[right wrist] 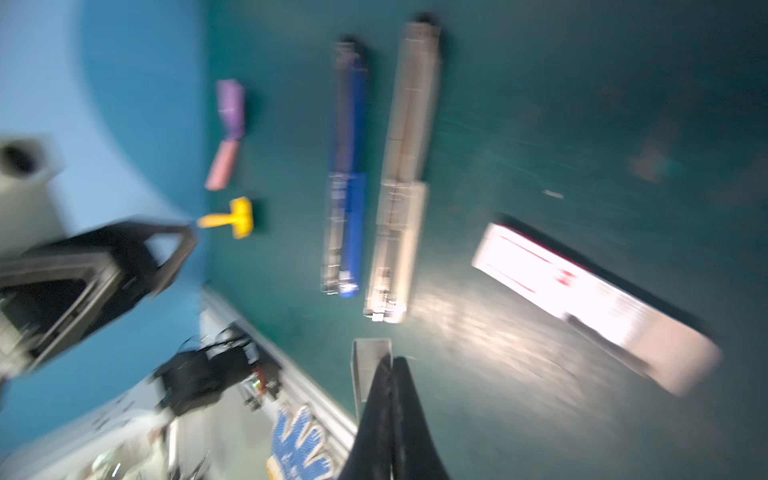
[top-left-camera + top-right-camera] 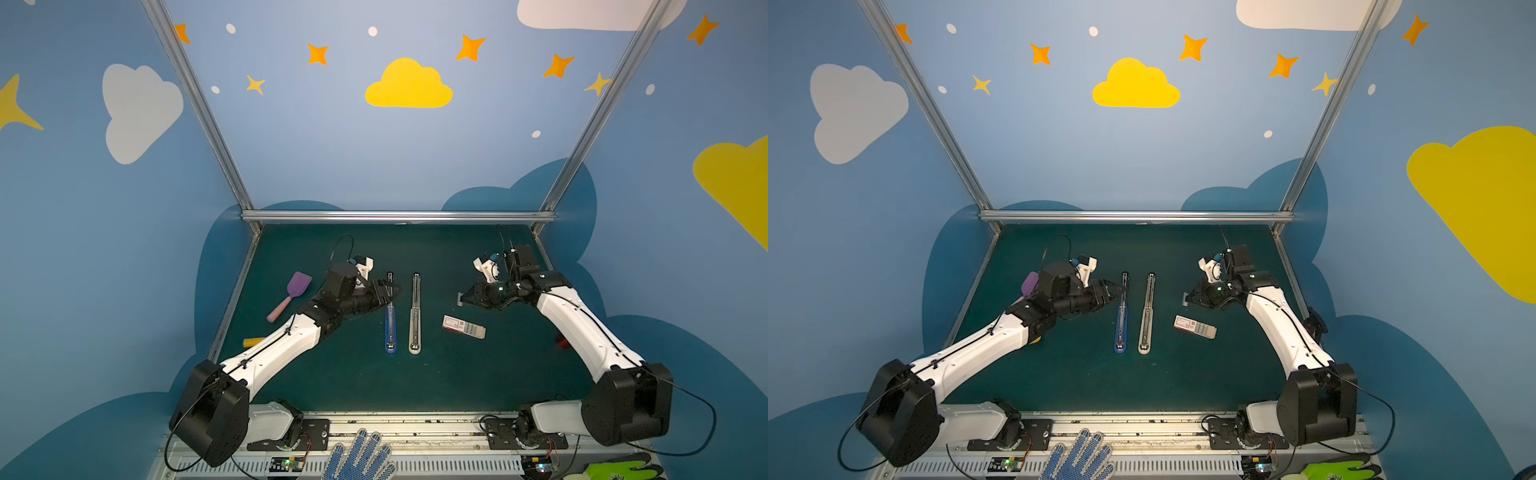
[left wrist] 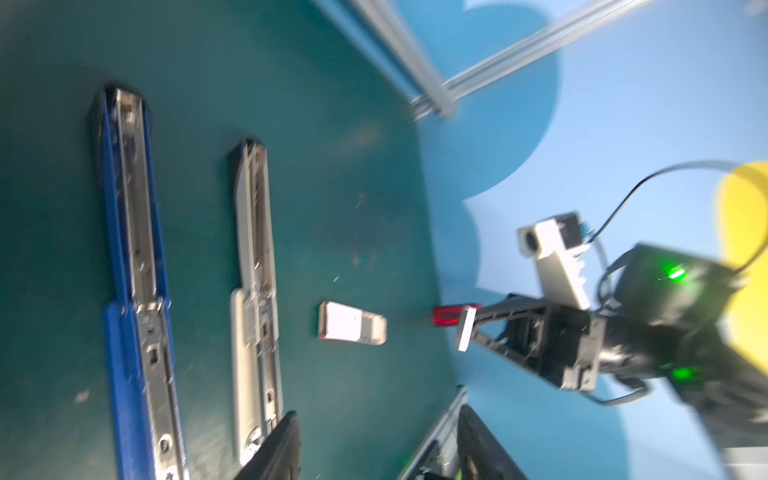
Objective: Load the staples into the stapler
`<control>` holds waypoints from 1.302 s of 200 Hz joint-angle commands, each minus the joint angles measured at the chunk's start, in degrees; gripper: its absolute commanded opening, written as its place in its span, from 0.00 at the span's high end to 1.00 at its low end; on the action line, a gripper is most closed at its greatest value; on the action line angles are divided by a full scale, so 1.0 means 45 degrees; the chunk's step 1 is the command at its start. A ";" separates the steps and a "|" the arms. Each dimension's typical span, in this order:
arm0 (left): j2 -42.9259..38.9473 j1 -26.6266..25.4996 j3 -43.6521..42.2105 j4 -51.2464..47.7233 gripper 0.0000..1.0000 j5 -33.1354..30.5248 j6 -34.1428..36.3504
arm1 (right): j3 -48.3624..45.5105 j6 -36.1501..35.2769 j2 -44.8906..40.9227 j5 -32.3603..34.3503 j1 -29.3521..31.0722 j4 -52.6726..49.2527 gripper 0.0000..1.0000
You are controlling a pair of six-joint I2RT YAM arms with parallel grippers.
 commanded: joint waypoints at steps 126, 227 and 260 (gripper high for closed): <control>-0.0494 0.0214 0.0206 0.4808 0.48 0.6794 -0.0960 | 0.0283 0.0525 0.0283 -0.8002 0.2996 0.5216 1.00; -0.0275 -0.0465 0.0362 0.4534 0.57 0.6620 -0.0631 | 0.0692 0.0369 0.1079 -0.8142 0.3451 0.4737 1.00; -0.0205 -0.0566 0.0305 0.4420 0.61 0.6544 -0.0542 | 0.0839 0.0416 0.1129 -0.8152 0.3471 0.4698 1.00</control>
